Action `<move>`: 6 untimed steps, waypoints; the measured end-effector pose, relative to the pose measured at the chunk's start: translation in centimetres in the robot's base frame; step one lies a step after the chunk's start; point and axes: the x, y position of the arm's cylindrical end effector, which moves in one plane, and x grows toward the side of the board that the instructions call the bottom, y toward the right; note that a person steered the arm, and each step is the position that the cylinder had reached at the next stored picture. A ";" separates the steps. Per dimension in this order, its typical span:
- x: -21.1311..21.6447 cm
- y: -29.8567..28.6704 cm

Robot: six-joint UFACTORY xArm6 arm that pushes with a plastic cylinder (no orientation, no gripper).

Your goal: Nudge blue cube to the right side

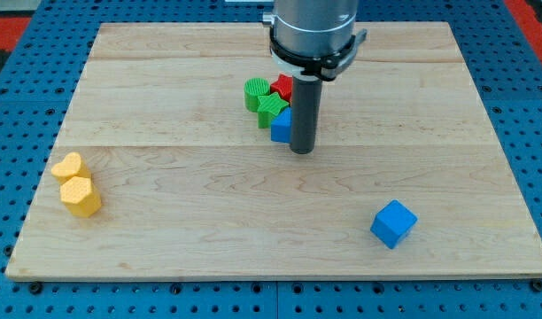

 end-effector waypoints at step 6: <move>11.3 21.3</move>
